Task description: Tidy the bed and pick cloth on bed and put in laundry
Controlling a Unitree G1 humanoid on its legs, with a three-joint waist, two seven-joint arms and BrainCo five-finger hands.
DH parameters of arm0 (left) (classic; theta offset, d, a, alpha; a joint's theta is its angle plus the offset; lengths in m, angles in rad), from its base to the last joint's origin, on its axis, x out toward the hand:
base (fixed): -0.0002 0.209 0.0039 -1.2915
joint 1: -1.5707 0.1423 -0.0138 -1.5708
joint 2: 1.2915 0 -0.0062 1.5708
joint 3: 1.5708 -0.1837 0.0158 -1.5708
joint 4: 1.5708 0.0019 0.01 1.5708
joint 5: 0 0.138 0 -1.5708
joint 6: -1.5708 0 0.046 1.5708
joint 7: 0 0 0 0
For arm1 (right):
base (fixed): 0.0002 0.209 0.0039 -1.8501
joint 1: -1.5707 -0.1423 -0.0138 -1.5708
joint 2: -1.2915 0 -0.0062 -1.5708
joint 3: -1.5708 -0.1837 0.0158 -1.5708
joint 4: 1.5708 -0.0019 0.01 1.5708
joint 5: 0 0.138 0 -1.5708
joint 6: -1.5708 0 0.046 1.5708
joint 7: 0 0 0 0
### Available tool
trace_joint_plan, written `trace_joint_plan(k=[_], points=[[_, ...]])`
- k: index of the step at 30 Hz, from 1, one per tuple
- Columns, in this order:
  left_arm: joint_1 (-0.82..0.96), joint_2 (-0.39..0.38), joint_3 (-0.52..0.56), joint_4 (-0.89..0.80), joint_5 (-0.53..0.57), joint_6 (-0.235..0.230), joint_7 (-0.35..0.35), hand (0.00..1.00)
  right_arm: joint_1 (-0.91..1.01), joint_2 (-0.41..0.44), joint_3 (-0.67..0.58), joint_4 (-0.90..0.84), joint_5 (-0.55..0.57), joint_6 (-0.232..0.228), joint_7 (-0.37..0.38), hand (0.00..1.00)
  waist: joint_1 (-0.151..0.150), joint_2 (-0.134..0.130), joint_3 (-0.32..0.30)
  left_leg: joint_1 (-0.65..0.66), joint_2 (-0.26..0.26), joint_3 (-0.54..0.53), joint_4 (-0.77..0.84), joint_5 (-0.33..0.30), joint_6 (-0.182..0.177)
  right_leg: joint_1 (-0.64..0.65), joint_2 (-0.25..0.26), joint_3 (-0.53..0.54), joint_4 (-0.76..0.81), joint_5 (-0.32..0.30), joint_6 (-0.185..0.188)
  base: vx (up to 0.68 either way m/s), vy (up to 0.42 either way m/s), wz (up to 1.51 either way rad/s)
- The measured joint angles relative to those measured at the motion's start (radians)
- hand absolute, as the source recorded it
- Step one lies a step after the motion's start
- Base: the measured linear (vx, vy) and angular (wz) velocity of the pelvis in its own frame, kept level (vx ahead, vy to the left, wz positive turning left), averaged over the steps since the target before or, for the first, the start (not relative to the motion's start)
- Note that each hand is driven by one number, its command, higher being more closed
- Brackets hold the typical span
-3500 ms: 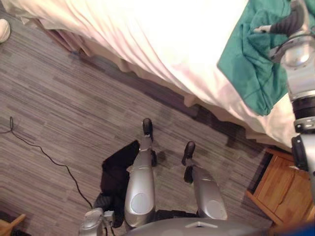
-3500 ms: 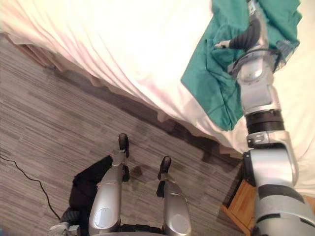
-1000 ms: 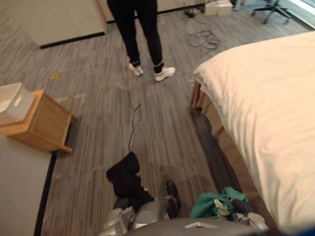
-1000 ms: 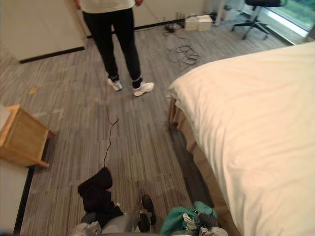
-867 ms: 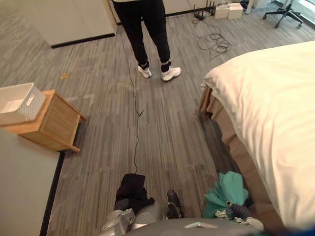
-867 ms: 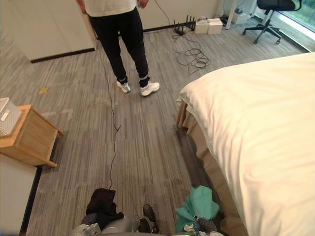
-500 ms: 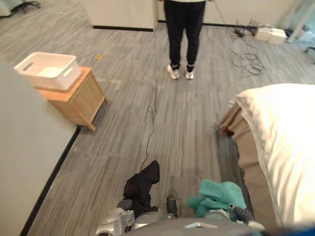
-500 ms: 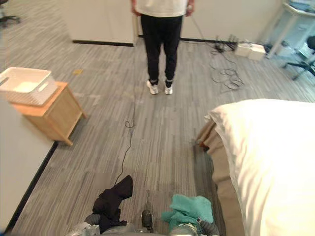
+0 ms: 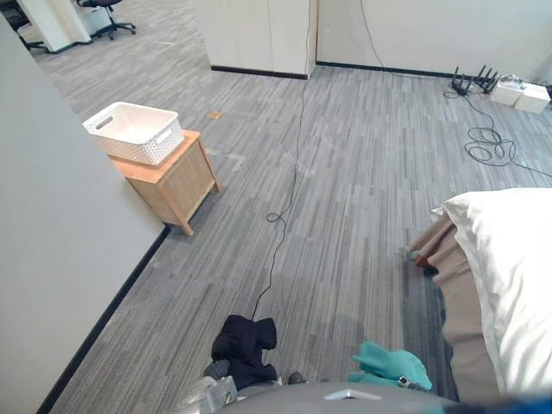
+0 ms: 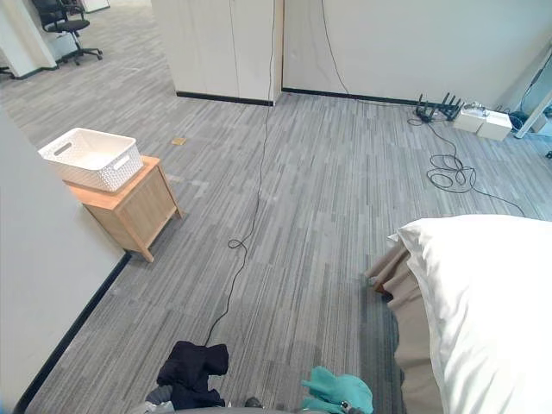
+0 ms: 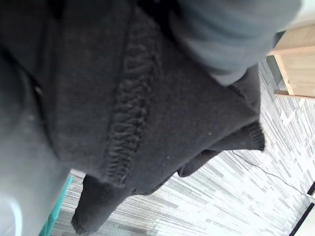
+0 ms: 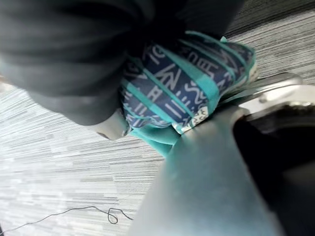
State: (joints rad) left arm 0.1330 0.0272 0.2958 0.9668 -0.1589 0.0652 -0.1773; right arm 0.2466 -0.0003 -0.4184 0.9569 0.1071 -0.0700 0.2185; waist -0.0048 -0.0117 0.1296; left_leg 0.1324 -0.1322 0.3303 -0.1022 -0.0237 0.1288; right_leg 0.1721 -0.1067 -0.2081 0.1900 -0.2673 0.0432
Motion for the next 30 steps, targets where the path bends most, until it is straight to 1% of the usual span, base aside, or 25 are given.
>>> trace_joint_plan(k=[2,3,4,5,6,7,8,10,12,14,15,16,17,18,19,20,22,23,24,25,26,27,28,29,30], points=[[0.006,0.004,-0.002,-0.022,0.015,0.008,-0.004,1.0,0.0,0.012,-0.002,-0.011,0.0,0.003,-0.014,1.0,0.011,-0.016,-0.002,-0.014,-0.01,0.02,0.018,-0.036,-0.006,-0.05,-0.043,-0.022,0.083,-0.025,0.042,0.09,0.021,-0.27],[-0.011,0.004,-0.008,-0.034,0.031,0.012,-0.003,1.0,-0.002,0.01,-0.008,-0.019,-0.002,0.005,-0.022,1.0,0.017,-0.012,0.012,-0.036,0.0,0.025,0.066,-0.057,0.0,-0.142,-0.068,-0.024,0.269,-0.038,0.037,0.05,-0.013,-0.32],[-0.015,0.009,-0.025,-0.032,0.038,0.017,-0.001,1.0,-0.01,0.011,-0.006,-0.033,0.001,0.005,-0.028,1.0,0.02,-0.013,0.018,-0.048,0.015,0.035,0.104,-0.078,-0.013,-0.227,-0.088,-0.032,0.434,-0.03,0.016,0.01,-0.021,-0.26],[-0.017,0.017,-0.04,-0.033,0.05,0.018,0.0,1.0,-0.012,0.016,-0.008,-0.039,0.007,0.004,-0.028,1.0,0.014,-0.002,0.027,-0.044,0.035,0.038,0.142,-0.104,-0.021,-0.276,-0.101,-0.047,0.536,-0.035,0.01,0.01,-0.01,-0.1],[-0.021,0.025,-0.05,-0.03,0.064,0.026,0.001,1.0,-0.009,0.025,-0.023,-0.04,0.012,-0.004,-0.03,1.0,0.001,0.003,0.032,-0.026,0.074,0.045,0.176,-0.134,-0.036,-0.309,-0.111,-0.096,0.558,-0.046,0.007,0.05,-0.011,-0.05],[-0.021,0.026,-0.05,-0.028,0.069,0.029,0.002,1.0,-0.007,0.028,-0.028,-0.038,0.012,-0.007,-0.031,1.0,-0.004,0.007,0.036,-0.011,0.088,0.044,0.179,-0.143,-0.044,-0.312,-0.109,-0.116,0.53,-0.045,0.008,0.02,-0.008,-0.08],[-0.03,0.028,-0.052,-0.009,0.071,0.028,0.002,1.0,-0.006,0.034,-0.034,-0.037,0.008,-0.016,-0.037,1.0,-0.004,0.005,0.035,0.009,0.117,0.042,0.186,-0.158,-0.063,-0.318,-0.096,-0.144,0.45,-0.041,0.013,0.0,-0.002,-0.08],[-0.04,0.032,-0.056,-0.003,0.073,0.021,0.003,1.0,-0.003,0.044,-0.044,-0.035,0.007,-0.031,-0.042,1.0,-0.006,0.001,0.037,0.007,0.147,0.035,0.22,-0.191,-0.082,-0.365,-0.078,-0.157,0.357,-0.018,0.027,-0.05,-0.025,-0.08],[-0.038,0.032,-0.055,-0.003,0.075,0.002,0.008,1.0,-0.001,0.053,-0.044,-0.036,0.008,-0.055,-0.051,1.0,-0.013,-0.004,0.04,0.007,0.154,0.036,0.26,-0.235,-0.106,-0.41,-0.081,-0.158,0.332,0.016,0.001,0.07,-0.077,-0.01],[-0.025,0.024,-0.045,-0.006,0.072,-0.022,0.031,1.0,0.007,0.053,-0.031,-0.04,0.006,-0.071,-0.074,1.0,-0.041,-0.008,0.033,0.033,0.157,0.035,0.332,-0.326,-0.139,-0.41,-0.084,-0.162,0.349,0.031,-0.028,0.33,-0.138,0.16],[-0.016,0.02,-0.038,-0.01,0.071,-0.025,0.035,1.0,0.015,0.048,-0.024,-0.043,0.005,-0.07,-0.077,1.0,-0.045,-0.005,0.026,0.036,0.162,0.041,0.356,-0.35,-0.157,-0.404,-0.073,-0.162,0.343,0.039,-0.04,0.61,-0.15,0.02],[-0.002,-0.001,-0.035,-0.009,0.062,-0.038,0.057,1.0,0.021,0.021,-0.002,-0.057,-0.002,-0.068,-0.082,1.0,-0.043,0.025,0.02,-0.003,0.219,0.035,0.549,-0.398,-0.201,-0.382,-0.028,-0.155,0.326,0.024,-0.092,0.6,-0.125,-0.18],[-0.002,-0.016,-0.019,-0.022,0.061,-0.054,0.066,1.0,0.019,0.004,0.001,-0.059,-0.012,-0.068,-0.086,1.0,-0.048,0.052,0.023,-0.083,0.273,0.008,0.753,-0.377,-0.199,-0.363,0.005,-0.148,0.312,0.003,-0.104,0.64,-0.118,-0.37],[0.002,-0.028,-0.006,-0.04,0.06,-0.067,0.073,1.0,0.019,-0.007,0.005,-0.059,-0.018,-0.068,-0.087,1.0,-0.038,0.068,0.022,-0.138,0.307,-0.018,0.882,-0.329,-0.197,-0.343,0.029,-0.139,0.297,-0.006,-0.113,0.55,-0.091,-0.68],[0.007,-0.041,0.013,-0.059,0.06,-0.097,0.077,1.0,0.016,-0.021,0.006,-0.064,-0.045,-0.069,-0.09,1.0,-0.015,0.082,0.037,-0.242,0.363,-0.075,1.106,-0.249,-0.2,-0.294,0.067,-0.114,0.264,-0.019,-0.136,0.65,-0.099,-0.87],[0.005,-0.049,0.032,-0.073,0.06,-0.117,0.089,1.0,0.002,-0.025,0.006,-0.064,-0.055,-0.069,-0.097,1.0,-0.009,0.089,0.055,-0.311,0.379,-0.136,1.247,-0.251,-0.204,-0.226,0.093,-0.094,0.232,-0.037,-0.143,0.6,-0.086,-0.81],[0.002,-0.053,0.032,-0.085,0.06,-0.141,0.112,1.0,-0.006,-0.022,0.013,-0.048,-0.064,-0.073,-0.1,1.0,0.0,0.068,0.072,-0.396,0.355,-0.199,1.304,-0.251,-0.209,-0.118,0.102,-0.061,0.177,-0.056,-0.14,0.5,-0.065,-0.64],[-0.004,-0.052,0.029,-0.092,0.05,-0.153,0.117,1.0,-0.01,-0.021,0.029,-0.045,-0.082,-0.085,-0.098,1.0,0.003,0.054,0.074,-0.441,0.33,-0.199,1.252,-0.252,-0.209,-0.058,0.099,-0.044,0.125,-0.059,-0.135,0.28,-0.042,-0.61],[-0.009,-0.05,0.028,-0.093,0.049,-0.158,0.119,1.0,-0.013,-0.019,0.039,-0.045,-0.086,-0.094,-0.094,1.0,0.006,0.046,0.075,-0.46,0.317,-0.189,1.206,-0.255,-0.206,-0.029,0.094,-0.037,0.1,-0.059,-0.133,0.02,-0.001,-0.65],[-0.022,-0.047,0.022,-0.094,0.046,-0.165,0.122,1.0,-0.016,-0.014,0.046,-0.046,-0.106,-0.116,-0.084,1.0,0.013,0.028,0.086,-0.475,0.289,-0.149,1.068,-0.263,-0.2,0.03,0.077,-0.021,0.053,-0.061,-0.121,-0.02,0.047,-0.53],[-0.028,-0.045,0.019,-0.094,0.044,-0.166,0.124,1.0,-0.016,-0.009,0.047,-0.047,-0.115,-0.125,-0.079,1.0,0.016,0.02,0.089,-0.479,0.274,-0.122,0.983,-0.261,-0.196,0.06,0.066,-0.021,0.033,-0.06,-0.111,-0.04,0.112,-0.56],[-0.039,-0.045,0.02,-0.092,0.04,-0.167,0.133,1.0,-0.017,0.006,0.039,-0.053,-0.128,-0.14,-0.072,1.0,0.017,0.009,0.097,-0.482,0.243,-0.067,0.801,-0.225,-0.152,0.107,0.045,-0.024,0.011,-0.065,-0.083,0.16,0.172,-0.35],[-0.038,-0.047,0.018,-0.089,0.039,-0.169,0.135,1.0,-0.007,0.019,0.029,-0.062,-0.131,-0.156,-0.07,1.0,0.018,0.005,0.098,-0.476,0.214,0.001,0.598,-0.122,-0.112,0.142,0.026,-0.03,0.011,-0.078,-0.045,0.29,0.201,-0.26],[-0.037,-0.05,0.015,-0.085,0.037,-0.169,0.135,1.0,0.0,0.021,0.022,-0.069,-0.131,-0.163,-0.07,1.0,0.017,0.01,0.096,-0.462,0.205,0.032,0.493,-0.056,-0.096,0.163,0.026,-0.028,0.012,-0.085,-0.023,0.5,0.274,-0.19],[-0.03,-0.048,0.013,-0.079,0.017,-0.169,0.134,1.0,0.016,0.026,0.015,-0.066,-0.133,-0.171,-0.072,1.0,0.026,0.021,0.091,-0.444,0.191,0.061,0.413,0.079,0.06,0.21,0.028,-0.025,0.016,-0.101,0.009,0.57,0.279,0.3]])
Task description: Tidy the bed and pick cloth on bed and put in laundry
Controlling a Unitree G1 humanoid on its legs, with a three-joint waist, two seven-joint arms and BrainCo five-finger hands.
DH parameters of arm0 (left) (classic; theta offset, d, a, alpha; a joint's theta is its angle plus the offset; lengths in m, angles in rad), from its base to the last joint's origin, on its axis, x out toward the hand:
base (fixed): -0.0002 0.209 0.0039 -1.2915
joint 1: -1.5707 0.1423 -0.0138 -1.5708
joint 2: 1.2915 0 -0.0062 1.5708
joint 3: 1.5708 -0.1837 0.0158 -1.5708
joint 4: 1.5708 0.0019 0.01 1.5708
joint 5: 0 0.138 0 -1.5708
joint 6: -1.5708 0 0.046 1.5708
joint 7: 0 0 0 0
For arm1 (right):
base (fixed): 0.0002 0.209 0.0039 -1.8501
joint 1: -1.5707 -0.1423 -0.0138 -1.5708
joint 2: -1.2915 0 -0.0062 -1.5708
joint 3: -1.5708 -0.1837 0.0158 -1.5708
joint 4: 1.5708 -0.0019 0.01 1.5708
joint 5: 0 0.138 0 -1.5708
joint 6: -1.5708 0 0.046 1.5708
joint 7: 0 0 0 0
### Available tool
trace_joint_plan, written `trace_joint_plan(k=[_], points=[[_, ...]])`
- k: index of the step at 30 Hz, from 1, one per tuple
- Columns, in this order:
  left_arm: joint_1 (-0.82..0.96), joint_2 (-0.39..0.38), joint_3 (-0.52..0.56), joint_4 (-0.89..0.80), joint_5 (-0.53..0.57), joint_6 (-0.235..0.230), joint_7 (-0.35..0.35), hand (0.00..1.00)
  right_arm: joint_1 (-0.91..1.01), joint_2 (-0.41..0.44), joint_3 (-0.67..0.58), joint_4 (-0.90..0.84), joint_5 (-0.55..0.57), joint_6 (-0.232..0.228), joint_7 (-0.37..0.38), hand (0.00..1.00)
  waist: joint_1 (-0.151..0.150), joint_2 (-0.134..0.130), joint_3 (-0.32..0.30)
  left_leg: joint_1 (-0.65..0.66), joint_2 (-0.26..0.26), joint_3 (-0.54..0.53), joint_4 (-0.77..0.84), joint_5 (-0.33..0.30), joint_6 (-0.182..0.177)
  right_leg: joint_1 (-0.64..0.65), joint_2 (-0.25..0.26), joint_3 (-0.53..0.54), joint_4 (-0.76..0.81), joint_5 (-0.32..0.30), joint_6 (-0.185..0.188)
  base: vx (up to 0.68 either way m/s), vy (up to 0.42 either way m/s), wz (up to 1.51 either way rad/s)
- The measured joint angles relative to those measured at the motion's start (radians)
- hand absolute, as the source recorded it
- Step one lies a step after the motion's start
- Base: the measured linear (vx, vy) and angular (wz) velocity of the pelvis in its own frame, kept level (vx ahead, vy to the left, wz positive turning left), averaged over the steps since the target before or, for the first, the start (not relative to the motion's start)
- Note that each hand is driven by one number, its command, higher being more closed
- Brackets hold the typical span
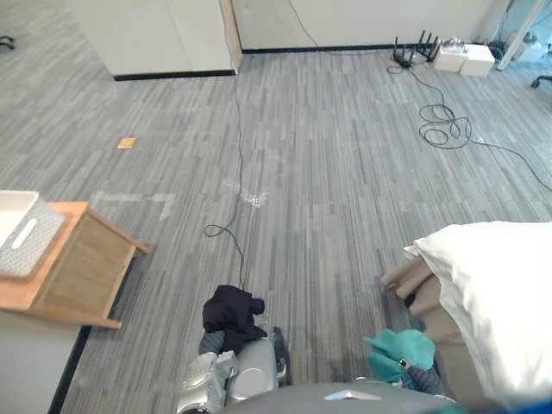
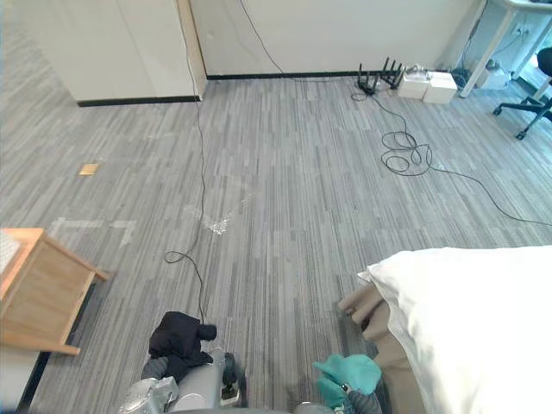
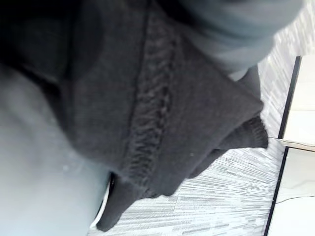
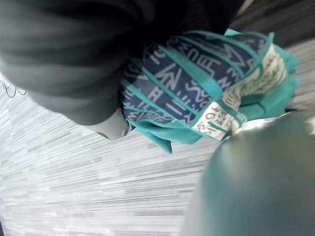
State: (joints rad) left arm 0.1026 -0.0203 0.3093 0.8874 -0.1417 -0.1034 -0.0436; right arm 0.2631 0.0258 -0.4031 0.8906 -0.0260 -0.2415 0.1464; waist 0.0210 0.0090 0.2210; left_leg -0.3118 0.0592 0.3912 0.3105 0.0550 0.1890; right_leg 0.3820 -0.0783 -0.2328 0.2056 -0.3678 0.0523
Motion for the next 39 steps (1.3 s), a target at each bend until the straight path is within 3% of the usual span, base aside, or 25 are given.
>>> trace_joint_plan(k=[1,2,3,6,8,9,11,13,15,17,19,20,22,23,24,25,26,29,31,32,33,34,36,37,39], points=[[-0.019,0.027,-0.012,0.002,0.004,0.005,0.0,1.0,-0.011,0.029,0.02,0.018,-0.001,-0.002,-0.003,1.0,-0.012,-0.056,-0.013,0.016,-0.051,0.012,0.007,-0.036,0.004,0.02,-0.043,-0.009,0.006,0.031,0.026,0.62,0.288,0.39],[-0.023,0.031,-0.028,0.001,0.007,0.004,-0.003,1.0,-0.017,0.041,0.028,0.014,-0.004,-0.006,0.0,1.0,-0.004,-0.067,-0.02,0.016,-0.063,0.012,0.013,-0.064,0.004,0.018,-0.056,0.004,0.011,0.079,0.03,0.54,0.192,0.45],[-0.025,0.032,-0.033,0.0,0.006,0.003,-0.003,1.0,-0.026,0.049,0.03,0.012,-0.012,-0.007,-0.002,1.0,0.002,-0.067,-0.023,0.017,-0.066,0.013,0.025,-0.078,0.005,0.017,-0.058,0.016,0.011,0.114,0.028,0.46,0.183,0.12],[-0.037,0.038,-0.074,0.014,0.005,0.016,-0.003,1.0,-0.064,0.055,0.018,0.021,-0.038,0.009,-0.028,1.0,0.02,-0.053,-0.027,0.084,-0.098,0.022,0.018,-0.125,0.029,0.028,-0.069,0.049,0.049,0.312,0.036,0.4,0.189,0.21],[-0.034,0.059,-0.127,0.053,0.004,0.033,-0.001,1.0,-0.081,0.051,-0.057,0.046,-0.036,0.02,-0.05,1.0,0.022,-0.048,-0.042,0.22,-0.165,-0.042,-0.071,-0.206,-0.014,-0.065,-0.103,0.113,0.371,0.481,0.099,0.28,0.163,0.34],[-0.035,0.07,-0.142,0.067,0.004,0.033,-0.001,1.0,-0.085,0.051,-0.068,0.05,-0.034,0.021,-0.053,1.0,0.018,-0.05,-0.041,0.253,-0.186,-0.052,-0.094,-0.217,-0.022,-0.123,-0.119,0.127,0.515,0.489,0.102,0.21,0.114,0.52],[-0.036,0.071,-0.154,0.099,0.008,0.04,0.001,1.0,-0.088,0.029,-0.076,0.041,-0.015,0.032,-0.064,1.0,-0.013,-0.044,-0.049,0.379,-0.228,-0.113,-0.184,-0.228,-0.034,-0.365,-0.128,0.131,0.911,0.387,0.061,0.25,0.13,0.56],[-0.028,0.067,-0.182,0.117,0.013,0.05,0.0,1.0,-0.067,0.009,-0.057,0.036,0.02,0.034,-0.064,1.0,-0.034,-0.015,-0.048,0.453,-0.224,-0.167,-0.239,-0.24,-0.051,-0.522,-0.106,0.088,0.983,0.294,0.027,0.35,0.161,0.81],[-0.028,0.067,-0.192,0.116,0.013,0.058,0.0,1.0,-0.041,0.012,-0.057,0.029,0.054,0.036,-0.062,1.0,-0.039,-0.007,-0.047,0.509,-0.223,-0.231,-0.248,-0.259,-0.06,-0.642,-0.101,0.06,0.926,0.22,0.028,0.3,0.09,1.0],[-0.044,0.068,-0.191,0.114,0.014,0.067,-0.001,1.0,-0.009,0.025,-0.067,0.048,0.094,0.038,-0.06,1.0,-0.057,-0.016,-0.04,0.574,-0.205,-0.347,-0.238,-0.271,-0.071,-0.699,-0.101,0.023,0.687,0.155,0.014,-0.01,-0.008,1.5],[-0.053,0.058,-0.191,0.113,0.017,0.075,-0.002,1.0,-0.008,0.033,-0.071,0.049,0.102,0.039,-0.058,1.0,-0.072,-0.017,-0.04,0.611,-0.17,-0.415,-0.237,-0.303,-0.091,-0.702,-0.086,0.022,0.419,0.18,0.0,0.36,-0.049,1.56],[-0.053,0.05,-0.186,0.107,0.036,0.078,-0.003,1.0,-0.009,0.035,-0.069,0.049,0.103,0.039,-0.055,1.0,-0.068,-0.017,-0.04,0.631,-0.142,-0.434,-0.229,-0.331,-0.111,-0.691,-0.067,0.027,0.228,0.24,-0.007,0.58,-0.073,1.28],[-0.051,0.047,-0.16,0.098,0.047,0.078,-0.004,1.0,-0.01,0.036,-0.058,0.049,0.103,0.04,-0.051,1.0,-0.058,-0.028,-0.037,0.662,-0.116,-0.441,-0.204,-0.374,-0.156,-0.678,-0.057,0.031,0.08,0.315,-0.021,0.49,-0.137,0.68],[-0.042,0.045,-0.138,0.086,0.047,0.079,-0.002,1.0,-0.013,0.036,-0.046,0.049,0.103,0.044,-0.049,1.0,-0.056,-0.039,-0.037,0.688,-0.107,-0.449,-0.179,-0.4,-0.177,-0.67,-0.058,0.026,0.051,0.354,-0.035,0.72,-0.288,0.53],[-0.036,0.02,-0.11,0.088,0.051,0.092,-0.001,1.0,-0.019,0.011,-0.041,0.05,0.122,0.056,-0.046,1.0,-0.063,-0.014,-0.04,0.726,-0.055,-0.454,-0.126,-0.431,-0.203,-0.662,-0.042,0.001,0.154,0.405,-0.073,0.66,-0.277,0.33],[-0.027,0.013,-0.106,0.088,0.052,0.095,-0.001,1.0,-0.028,0.005,-0.038,0.047,0.127,0.06,-0.045,1.0,-0.059,-0.004,-0.047,0.72,-0.044,-0.452,-0.098,-0.425,-0.21,-0.675,-0.042,-0.008,0.204,0.371,-0.09,0.69,-0.292,0.2],[-0.026,0.002,-0.103,0.08,0.052,0.098,0.0,1.0,-0.052,0.001,-0.032,0.038,0.139,0.063,-0.043,1.0,-0.06,0.004,-0.049,0.712,-0.036,-0.454,-0.039,-0.403,-0.219,-0.689,-0.043,-0.013,0.29,0.291,-0.097,0.52,-0.253,0.01],[-0.02,-0.021,-0.076,0.077,0.04,0.1,0.0,1.0,-0.067,-0.035,-0.017,0.04,0.138,0.1,-0.044,1.0,-0.068,0.05,-0.052,0.609,-0.007,-0.45,0.237,-0.292,-0.231,-0.638,-0.02,-0.048,0.333,0.17,-0.109,0.42,-0.211,0.1],[-0.013,-0.019,-0.043,0.076,-0.003,0.076,0.004,1.0,-0.077,-0.049,-0.015,0.037,0.133,0.107,-0.044,1.0,-0.065,0.067,-0.031,0.431,0.051,-0.438,0.636,-0.075,-0.282,-0.482,0.032,-0.063,0.221,0.135,-0.114,0.32,-0.194,0.34],[-0.005,-0.01,-0.035,0.072,-0.004,0.056,0.005,1.0,-0.077,-0.053,-0.014,0.053,0.123,0.109,-0.046,1.0,-0.059,0.065,-0.022,0.334,0.099,-0.404,0.809,-0.124,-0.263,-0.38,0.048,-0.093,0.155,0.131,-0.118,0.38,-0.197,0.37],[-0.003,-0.002,-0.035,0.069,-0.004,0.048,0.005,1.0,-0.081,-0.054,-0.011,0.069,0.12,0.111,-0.046,1.0,-0.054,0.053,-0.015,0.295,0.103,-0.394,0.855,-0.15,-0.256,-0.335,0.049,-0.099,0.127,0.126,-0.121,0.48,-0.199,0.3],[0.002,0.021,-0.036,0.05,-0.005,0.033,0.004,1.0,-0.09,-0.056,-0.001,0.093,0.117,0.117,-0.047,1.0,-0.031,0.033,-0.014,0.195,0.09,-0.367,0.862,-0.198,-0.257,-0.241,0.048,-0.112,0.046,0.122,-0.121,0.42,-0.167,0.09],[0.005,0.025,-0.038,0.038,-0.024,0.032,-0.001,1.0,-0.112,-0.067,0.014,0.117,0.089,0.117,-0.047,1.0,-0.02,0.024,-0.006,0.118,0.07,-0.322,0.747,-0.242,-0.259,-0.177,0.042,-0.117,-0.017,0.131,-0.105,0.24,-0.071,-0.06],[0.006,0.031,-0.035,0.041,-0.049,0.034,-0.002,1.0,-0.122,-0.068,0.006,0.132,0.067,0.118,-0.047,1.0,-0.009,0.019,0.004,0.107,0.045,-0.256,0.577,-0.267,-0.257,-0.133,0.033,-0.127,-0.052,0.136,-0.097,-0.07,0.057,-0.01],[0.006,0.028,-0.034,0.04,-0.086,0.049,-0.002,1.0,-0.126,-0.061,-0.012,0.129,0.033,0.116,-0.046,1.0,-0.008,0.02,0.006,0.12,0.006,-0.136,0.26,-0.22,-0.227,-0.063,0.026,-0.172,-0.104,0.123,-0.064,-0.11,0.145,0.42]])
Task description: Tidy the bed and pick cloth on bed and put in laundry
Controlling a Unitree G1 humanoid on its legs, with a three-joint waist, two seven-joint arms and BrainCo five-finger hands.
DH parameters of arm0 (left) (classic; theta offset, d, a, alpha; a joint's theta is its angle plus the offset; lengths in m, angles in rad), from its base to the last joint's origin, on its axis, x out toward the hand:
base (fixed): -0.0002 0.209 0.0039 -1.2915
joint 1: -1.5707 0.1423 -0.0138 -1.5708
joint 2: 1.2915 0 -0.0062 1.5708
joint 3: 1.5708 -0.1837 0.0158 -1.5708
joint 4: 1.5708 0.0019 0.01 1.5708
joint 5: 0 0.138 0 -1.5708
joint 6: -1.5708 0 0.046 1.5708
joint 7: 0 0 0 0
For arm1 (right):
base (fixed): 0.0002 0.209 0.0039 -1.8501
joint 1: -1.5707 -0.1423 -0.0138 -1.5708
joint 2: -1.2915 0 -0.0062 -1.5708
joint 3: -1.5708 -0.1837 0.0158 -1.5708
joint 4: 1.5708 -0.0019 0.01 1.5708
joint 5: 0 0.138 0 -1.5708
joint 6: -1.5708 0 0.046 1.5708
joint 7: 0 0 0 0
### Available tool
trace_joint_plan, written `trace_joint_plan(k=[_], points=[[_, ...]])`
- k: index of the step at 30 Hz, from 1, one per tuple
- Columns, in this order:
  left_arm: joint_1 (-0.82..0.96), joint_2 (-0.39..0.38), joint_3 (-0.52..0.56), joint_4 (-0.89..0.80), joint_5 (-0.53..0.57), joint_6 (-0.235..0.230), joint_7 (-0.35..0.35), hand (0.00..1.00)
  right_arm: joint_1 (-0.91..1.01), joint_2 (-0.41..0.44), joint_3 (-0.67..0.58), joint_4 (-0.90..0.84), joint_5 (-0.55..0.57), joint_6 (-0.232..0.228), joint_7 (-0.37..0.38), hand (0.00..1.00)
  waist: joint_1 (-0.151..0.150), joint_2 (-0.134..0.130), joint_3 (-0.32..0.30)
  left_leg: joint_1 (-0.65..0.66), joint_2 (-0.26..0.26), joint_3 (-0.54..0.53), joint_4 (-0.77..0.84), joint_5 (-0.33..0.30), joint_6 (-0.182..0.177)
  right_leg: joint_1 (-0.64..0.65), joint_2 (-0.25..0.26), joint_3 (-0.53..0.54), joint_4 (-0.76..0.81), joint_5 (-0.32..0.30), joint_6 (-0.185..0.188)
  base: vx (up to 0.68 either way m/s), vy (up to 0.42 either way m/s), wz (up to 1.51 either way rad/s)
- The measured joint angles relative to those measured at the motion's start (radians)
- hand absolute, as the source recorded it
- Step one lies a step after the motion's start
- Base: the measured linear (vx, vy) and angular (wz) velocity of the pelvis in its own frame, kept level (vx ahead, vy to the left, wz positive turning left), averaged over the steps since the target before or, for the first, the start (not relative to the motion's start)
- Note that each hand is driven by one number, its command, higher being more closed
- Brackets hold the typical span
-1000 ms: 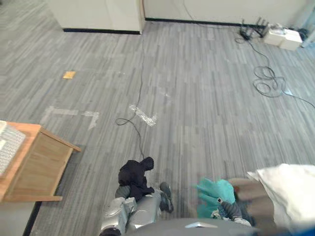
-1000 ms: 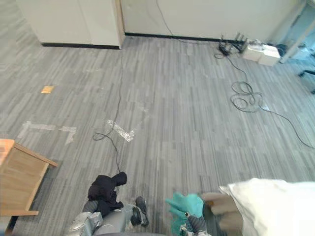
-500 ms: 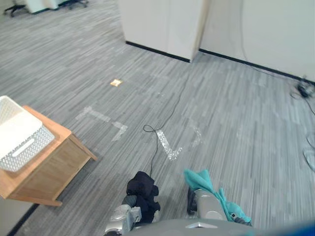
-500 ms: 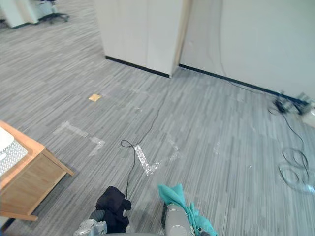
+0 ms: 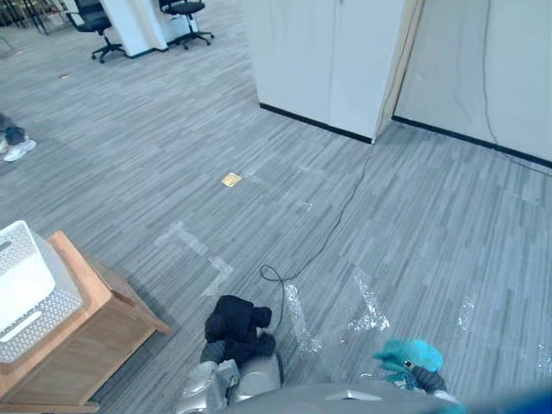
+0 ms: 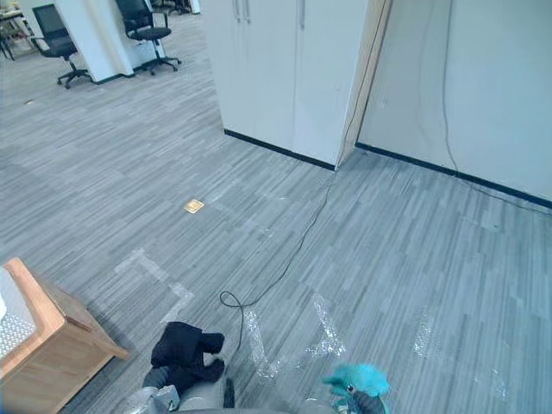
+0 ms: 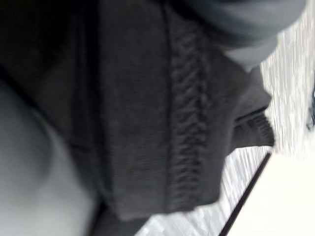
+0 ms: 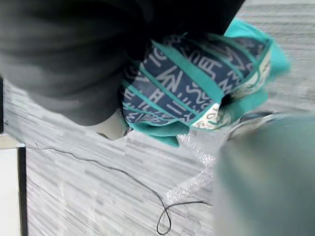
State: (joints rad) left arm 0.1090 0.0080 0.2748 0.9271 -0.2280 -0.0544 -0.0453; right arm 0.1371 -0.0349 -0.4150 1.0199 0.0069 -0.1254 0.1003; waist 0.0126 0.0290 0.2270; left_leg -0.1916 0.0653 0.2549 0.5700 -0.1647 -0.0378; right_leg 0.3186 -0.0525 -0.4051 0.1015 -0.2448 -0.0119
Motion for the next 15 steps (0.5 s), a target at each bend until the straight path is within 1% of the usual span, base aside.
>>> trace_joint_plan(k=[1,2,3,4,5,6,7,8,9,10,11,12,13,14,15], points=[[-0.003,-0.004,0.0,0.0,-0.012,0.018,0.0,1.0,0.007,0.001,-0.018,-0.001,-0.018,0.0,-0.003,1.0,-0.008,0.012,0.004,0.015,-0.019,0.114,-0.173,0.123,0.039,0.045,0.012,-0.051,-0.016,-0.022,0.037,0.03,0.258,1.27],[-0.008,-0.003,0.0,0.006,-0.027,0.039,0.0,1.0,0.013,0.012,-0.047,0.015,-0.031,0.0,-0.007,1.0,-0.018,0.0,0.0,0.039,-0.047,0.248,-0.279,0.143,0.185,0.085,0.014,-0.114,-0.024,-0.038,0.064,0.14,0.247,1.57],[-0.009,-0.001,0.001,0.011,-0.028,0.052,0.0,1.0,0.017,0.021,-0.058,0.03,-0.031,0.0,-0.01,1.0,-0.02,-0.018,-0.008,0.056,-0.072,0.288,-0.325,0.138,0.194,0.098,0.006,-0.15,-0.025,-0.04,0.067,0.35,0.191,1.79],[-0.01,0.005,0.004,0.02,-0.037,0.066,0.003,1.0,0.013,0.031,-0.072,0.046,-0.032,0.0,-0.015,1.0,-0.01,-0.031,-0.015,0.075,-0.113,0.331,-0.4,0.125,0.215,0.107,-0.005,-0.205,-0.022,-0.03,0.084,0.47,0.148,1.59],[-0.014,0.004,0.023,0.025,-0.056,0.075,0.013,1.0,0.006,0.038,-0.082,0.051,-0.033,0.0,-0.019,1.0,0.007,-0.04,-0.018,0.086,-0.14,0.338,-0.43,0.112,0.264,0.113,-0.01,-0.232,-0.019,-0.019,0.103,0.48,0.145,1.29],[-0.014,0.003,0.038,0.024,-0.067,0.077,0.02,1.0,0.004,0.038,-0.082,0.055,-0.033,0.0,-0.021,1.0,0.024,-0.046,-0.017,0.096,-0.154,0.329,-0.438,0.108,0.27,0.118,-0.017,-0.239,-0.017,-0.01,0.117,0.47,0.131,0.9],[-0.014,0.002,0.063,0.025,-0.078,0.084,0.035,1.0,-0.013,0.039,-0.081,0.057,-0.045,0.0,-0.023,1.0,0.045,-0.054,-0.018,0.112,-0.178,0.289,-0.444,0.095,0.275,0.134,-0.018,-0.24,-0.01,0.014,0.131,0.45,0.14,0.85],[-0.013,0.003,0.063,0.03,-0.102,0.09,0.06,1.0,-0.031,0.037,-0.076,0.055,-0.063,0.002,-0.025,1.0,0.05,-0.054,-0.02,0.125,-0.187,0.247,-0.42,0.07,0.277,0.147,-0.017,-0.235,0.022,0.05,0.127,0.43,0.146,0.91],[-0.012,0.003,0.063,0.032,-0.11,0.091,0.069,1.0,-0.037,0.035,-0.074,0.053,-0.07,0.002,-0.024,1.0,0.053,-0.053,-0.023,0.128,-0.187,0.225,-0.405,0.054,0.275,0.147,-0.018,-0.233,0.052,0.066,0.13,0.38,0.171,1.05],[-0.011,0.005,0.063,0.032,-0.114,0.094,0.088,1.0,-0.053,0.042,-0.075,0.052,-0.07,0.007,-0.025,1.0,0.057,-0.057,-0.026,0.143,-0.185,0.183,-0.378,0.023,0.273,0.137,-0.026,-0.224,0.145,0.1,0.131,0.26,0.115,0.86],[-0.01,0.006,0.063,0.034,-0.111,0.097,0.097,1.0,-0.056,0.043,-0.075,0.053,-0.07,0.012,-0.024,1.0,0.059,-0.059,-0.033,0.147,-0.183,0.156,-0.367,0.005,0.266,0.115,-0.034,-0.216,0.21,0.124,0.146,0.29,0.158,1.13],[-0.01,0.011,0.061,0.038,-0.092,0.109,0.1,1.0,-0.057,0.044,-0.076,0.053,-0.07,0.022,-0.025,1.0,0.061,-0.059,-0.048,0.158,-0.18,0.098,-0.356,-0.022,0.258,0.05,-0.062,-0.18,0.397,0.188,0.158,0.21,0.18,1.12],[-0.007,0.016,0.061,0.041,-0.089,0.111,0.102,1.0,-0.06,0.04,-0.075,0.053,-0.069,0.024,-0.025,1.0,0.063,-0.065,-0.051,0.19,-0.183,0.049,-0.36,-0.041,0.246,-0.047,-0.112,-0.124,0.65,0.228,0.116,0.18,0.205,1.12],[-0.006,0.019,0.062,0.043,-0.071,0.11,0.107,1.0,-0.059,0.035,-0.075,0.052,-0.066,0.026,-0.025,1.0,0.062,-0.066,-0.051,0.212,-0.186,0.021,-0.364,-0.046,0.24,-0.09,-0.139,-0.104,0.764,0.217,0.101,0.06,0.252,1.48],[0.005,0.028,0.06,0.055,0.007,0.1,0.122,1.0,-0.036,0.025,-0.062,0.041,-0.045,0.033,-0.025,1.0,0.056,-0.057,-0.061,0.289,-0.187,-0.063,-0.407,-0.046,0.23,-0.181,-0.208,-0.097,0.961,0.172,0.066,-0.01,0.211,1.34]])
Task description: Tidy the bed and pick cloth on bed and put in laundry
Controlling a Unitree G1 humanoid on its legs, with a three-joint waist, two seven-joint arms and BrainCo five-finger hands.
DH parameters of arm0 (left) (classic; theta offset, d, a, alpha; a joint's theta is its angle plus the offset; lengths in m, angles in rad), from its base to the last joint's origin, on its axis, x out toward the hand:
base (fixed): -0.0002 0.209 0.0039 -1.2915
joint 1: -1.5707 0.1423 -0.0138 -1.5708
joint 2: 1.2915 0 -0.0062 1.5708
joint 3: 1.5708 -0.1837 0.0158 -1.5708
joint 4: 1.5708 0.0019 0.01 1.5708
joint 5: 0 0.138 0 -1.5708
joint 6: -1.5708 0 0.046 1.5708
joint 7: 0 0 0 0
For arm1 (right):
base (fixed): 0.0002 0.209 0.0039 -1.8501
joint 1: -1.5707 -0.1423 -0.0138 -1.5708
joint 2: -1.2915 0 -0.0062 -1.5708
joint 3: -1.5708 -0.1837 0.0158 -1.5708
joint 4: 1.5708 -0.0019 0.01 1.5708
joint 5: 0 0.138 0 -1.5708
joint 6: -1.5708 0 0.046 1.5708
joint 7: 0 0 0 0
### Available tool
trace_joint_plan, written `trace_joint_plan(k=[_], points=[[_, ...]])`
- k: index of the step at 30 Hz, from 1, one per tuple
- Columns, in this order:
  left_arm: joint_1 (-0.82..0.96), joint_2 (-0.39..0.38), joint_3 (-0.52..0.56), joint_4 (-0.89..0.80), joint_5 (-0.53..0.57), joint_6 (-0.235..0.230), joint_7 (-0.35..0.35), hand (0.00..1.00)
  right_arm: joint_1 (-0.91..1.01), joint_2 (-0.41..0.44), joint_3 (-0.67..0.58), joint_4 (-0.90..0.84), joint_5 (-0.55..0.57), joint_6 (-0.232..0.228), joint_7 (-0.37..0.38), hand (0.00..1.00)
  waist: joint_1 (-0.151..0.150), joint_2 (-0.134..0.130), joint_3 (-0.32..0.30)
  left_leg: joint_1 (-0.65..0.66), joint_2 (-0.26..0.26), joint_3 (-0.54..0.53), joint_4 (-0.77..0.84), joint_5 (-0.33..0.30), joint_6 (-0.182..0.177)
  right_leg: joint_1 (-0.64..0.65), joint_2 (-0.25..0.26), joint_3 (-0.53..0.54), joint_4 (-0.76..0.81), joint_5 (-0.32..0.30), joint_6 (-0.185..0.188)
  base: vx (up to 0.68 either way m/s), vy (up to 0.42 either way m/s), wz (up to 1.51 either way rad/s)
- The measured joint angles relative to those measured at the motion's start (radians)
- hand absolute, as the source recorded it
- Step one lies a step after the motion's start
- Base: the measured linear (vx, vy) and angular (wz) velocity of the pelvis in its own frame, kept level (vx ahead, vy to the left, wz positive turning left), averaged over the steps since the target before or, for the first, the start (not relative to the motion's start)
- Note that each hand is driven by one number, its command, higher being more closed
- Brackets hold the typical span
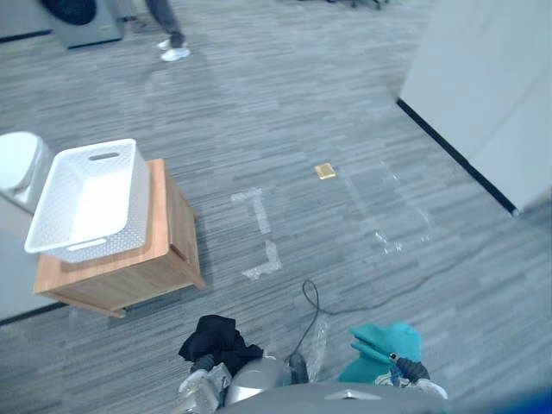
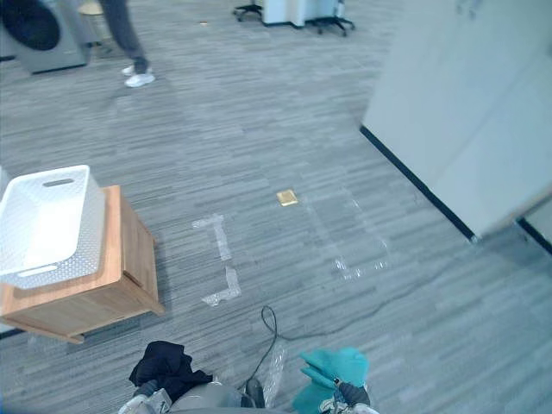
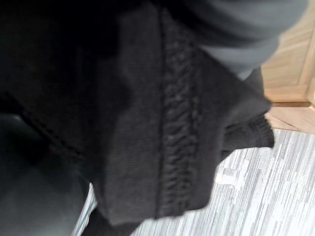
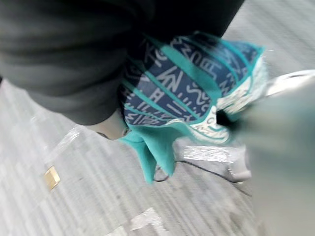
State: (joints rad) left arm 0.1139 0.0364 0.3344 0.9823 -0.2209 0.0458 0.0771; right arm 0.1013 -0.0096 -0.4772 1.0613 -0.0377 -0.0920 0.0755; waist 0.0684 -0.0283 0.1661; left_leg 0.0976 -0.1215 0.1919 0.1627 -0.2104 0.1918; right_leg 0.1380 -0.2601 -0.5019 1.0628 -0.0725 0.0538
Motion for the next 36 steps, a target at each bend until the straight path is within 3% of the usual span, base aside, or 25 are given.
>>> trace_joint_plan(k=[1,3,6,7,9,11,13,14,15,16,17,19,21,22,23,24,27,28,29,30,31,32,33,34,36], points=[[0.004,0.003,-0.002,0.009,0.018,-0.006,0.001,1.0,0.018,0.0,0.009,-0.015,0.012,0.0,-0.001,1.0,-0.003,0.008,-0.006,0.021,0.0,-0.031,-0.018,0.002,-0.003,-0.032,-0.015,0.002,0.022,-0.02,-0.005,-0.05,0.232,1.54],[-0.001,0.021,-0.021,0.022,0.049,-0.018,0.001,1.0,0.045,0.0,0.022,-0.028,0.044,0.002,0.0,1.0,-0.014,-0.009,-0.024,0.079,0.012,-0.139,-0.053,0.005,-0.012,-0.138,-0.038,0.051,-0.027,-0.083,-0.012,-0.07,0.181,1.39],[-0.006,0.035,-0.087,0.023,0.061,-0.018,-0.008,1.0,0.051,-0.009,0.027,-0.017,0.105,0.011,-0.001,1.0,-0.027,0.011,-0.019,0.123,0.07,-0.255,-0.069,0.004,-0.029,-0.228,0.035,0.125,-0.269,-0.158,0.004,-0.09,0.092,1.43],[-0.014,0.039,-0.112,0.022,0.09,-0.015,-0.016,1.0,0.044,-0.021,0.038,-0.015,0.133,0.017,-0.004,1.0,-0.03,0.022,-0.012,0.131,0.1,-0.294,-0.074,0.003,-0.047,-0.271,0.081,0.185,-0.471,-0.149,0.015,0.2,-0.073,1.19],[-0.018,0.044,-0.124,0.023,0.095,-0.011,-0.028,1.0,0.037,-0.023,0.04,-0.013,0.151,0.023,-0.003,1.0,-0.033,0.022,-0.011,0.148,0.114,-0.324,-0.075,-0.008,-0.067,-0.318,0.102,0.235,-0.634,-0.109,0.032,0.32,-0.133,0.91],[-0.017,0.04,-0.108,0.023,0.1,-0.004,-0.027,1.0,0.032,-0.02,0.044,-0.018,0.153,0.029,0.0,1.0,-0.035,0.013,-0.004,0.194,0.125,-0.33,-0.072,-0.04,-0.093,-0.365,0.109,0.26,-0.818,0.007,0.031,0.39,-0.201,0.53],[-0.018,0.036,-0.086,0.022,0.136,-0.001,-0.026,1.0,0.03,-0.01,0.054,-0.035,0.153,0.031,0.003,1.0,-0.037,0.012,0.01,0.236,0.136,-0.31,-0.056,-0.105,-0.114,-0.375,0.115,0.274,-0.903,0.075,0.03,0.41,-0.248,0.42],[-0.013,0.021,-0.074,0.024,0.156,0.008,-0.025,1.0,0.038,-0.012,0.051,-0.049,0.154,0.03,0.005,1.0,-0.05,0.015,0.021,0.279,0.166,-0.303,-0.05,-0.152,-0.15,-0.369,0.129,0.274,-0.839,0.167,0.009,0.42,-0.26,0.39],[-0.011,0.013,-0.069,0.025,0.167,0.01,-0.025,1.0,0.038,-0.016,0.051,-0.055,0.154,0.03,0.006,1.0,-0.05,0.022,0.024,0.286,0.178,-0.293,-0.043,-0.157,-0.159,-0.382,0.134,0.273,-0.792,0.161,0.001,0.4,-0.249,0.22],[-0.015,0.001,-0.061,0.023,0.176,0.011,-0.026,1.0,0.039,-0.018,0.049,-0.068,0.154,0.029,0.007,1.0,-0.051,0.042,0.028,0.288,0.193,-0.247,-0.01,-0.153,-0.169,-0.404,0.143,0.27,-0.704,0.094,-0.038,0.36,-0.225,0.01],[-0.016,0.0,-0.058,0.023,0.176,0.014,-0.025,1.0,0.039,-0.017,0.049,-0.08,0.153,0.028,0.013,1.0,-0.056,0.044,0.032,0.287,0.205,-0.213,0.022,-0.136,-0.194,-0.417,0.145,0.266,-0.639,0.036,-0.058,0.36,-0.221,-0.01],[-0.016,0.001,-0.055,0.023,0.177,0.021,-0.026,1.0,0.045,-0.016,0.049,-0.081,0.151,0.033,0.027,1.0,-0.061,0.045,0.029,0.283,0.221,-0.202,0.079,-0.103,-0.209,-0.415,0.153,0.253,-0.575,-0.034,-0.075,0.37,-0.252,0.0],[-0.013,0.0,-0.032,0.023,0.174,0.031,-0.026,1.0,0.053,-0.017,0.039,-0.067,0.149,0.046,0.037,1.0,-0.065,0.052,0.018,0.225,0.245,-0.217,0.24,-0.056,-0.255,-0.378,0.175,0.237,-0.576,-0.076,-0.092,0.39,-0.257,0.08],[-0.012,-0.014,0.015,0.022,0.169,0.029,-0.026,1.0,0.06,-0.019,0.036,-0.06,0.139,0.057,0.039,1.0,-0.068,0.058,0.015,0.128,0.264,-0.25,0.443,0.024,-0.32,-0.334,0.2,0.222,-0.607,-0.093,-0.099,0.34,-0.2,0.09],[-0.009,-0.029,0.052,0.022,0.162,0.022,-0.024,1.0,0.068,-0.022,0.034,-0.062,0.132,0.063,0.04,1.0,-0.074,0.062,0.015,0.04,0.285,-0.259,0.61,0.147,-0.351,-0.291,0.232,0.217,-0.66,-0.099,-0.107,0.48,-0.222,0.06],[-0.004,-0.027,0.07,0.021,0.154,0.005,-0.026,1.0,0.056,-0.04,0.048,-0.052,0.103,0.065,0.039,1.0,-0.068,0.082,0.027,-0.105,0.339,-0.241,0.888,0.165,-0.326,-0.183,0.286,0.212,-0.772,-0.091,-0.097,0.4,-0.146,-0.04],[0.005,-0.016,0.067,0.015,0.153,-0.013,-0.026,1.0,0.053,-0.046,0.063,-0.015,0.062,0.077,0.04,1.0,-0.049,0.066,0.036,-0.261,0.347,-0.163,1.01,0.069,-0.289,-0.037,0.305,0.209,-0.896,-0.086,-0.089,0.32,-0.128,-0.04],[0.008,-0.019,0.06,0.012,0.151,-0.024,-0.027,1.0,0.046,-0.049,0.066,-0.01,0.051,0.076,0.041,1.0,-0.046,0.057,0.037,-0.304,0.344,-0.115,0.919,0.028,-0.288,0.015,0.308,0.203,-0.941,-0.069,-0.076,0.35,-0.112,-0.14],[0.012,-0.016,0.059,0.013,0.151,-0.029,-0.027,1.0,0.039,-0.052,0.068,-0.004,0.049,0.076,0.042,1.0,-0.041,0.057,0.037,-0.316,0.342,-0.083,0.842,0.01,-0.287,0.034,0.309,0.203,-0.958,-0.061,-0.094,0.24,-0.027,-0.32],[0.019,-0.013,0.049,0.014,0.128,-0.029,-0.028,1.0,0.029,-0.056,0.071,-0.002,0.015,0.074,0.044,1.0,-0.033,0.059,0.039,-0.308,0.323,0.004,0.587,-0.004,-0.27,0.069,0.309,0.206,-0.989,-0.057,-0.106,0.07,0.028,-0.32],[0.022,-0.014,0.041,0.014,0.122,-0.029,-0.028,1.0,0.026,-0.056,0.075,-0.004,0.011,0.073,0.044,1.0,-0.032,0.059,0.039,-0.298,0.309,0.039,0.484,0.004,-0.263,0.083,0.308,0.205,-1.0,-0.057,-0.106,-0.01,0.104,-0.26],[0.024,-0.018,0.036,0.014,0.122,-0.025,-0.028,1.0,0.02,-0.058,0.075,-0.006,-0.002,0.066,0.045,1.0,-0.032,0.064,0.04,-0.273,0.285,0.121,0.285,0.083,-0.227,0.113,0.309,0.2,-1.02,-0.065,-0.093,-0.02,0.162,0.08],[0.032,-0.021,0.03,0.015,0.122,-0.014,-0.029,1.0,0.02,-0.06,0.073,-0.01,-0.019,0.058,0.045,1.0,-0.035,0.078,0.04,-0.255,0.265,0.199,0.168,0.199,-0.16,0.132,0.316,0.182,-1.02,-0.084,-0.072,0.18,0.22,0.62],[0.032,0.001,0.019,0.022,0.123,-0.002,-0.032,1.0,0.018,-0.047,0.069,-0.006,-0.027,0.052,0.042,1.0,-0.052,0.051,0.038,-0.218,0.223,0.278,0.097,0.203,-0.09,0.16,0.288,0.144,-1.019,-0.107,-0.057,0.26,0.179,0.96],[0.028,0.019,0.01,0.021,0.123,0.012,-0.033,1.0,0.018,-0.024,0.063,-0.004,-0.027,0.036,0.04,1.0,-0.057,0.023,0.029,-0.187,0.17,0.351,-0.011,0.227,-0.081,0.166,0.253,0.086,-1.013,-0.12,-0.035,0.35,0.151,1.18]])
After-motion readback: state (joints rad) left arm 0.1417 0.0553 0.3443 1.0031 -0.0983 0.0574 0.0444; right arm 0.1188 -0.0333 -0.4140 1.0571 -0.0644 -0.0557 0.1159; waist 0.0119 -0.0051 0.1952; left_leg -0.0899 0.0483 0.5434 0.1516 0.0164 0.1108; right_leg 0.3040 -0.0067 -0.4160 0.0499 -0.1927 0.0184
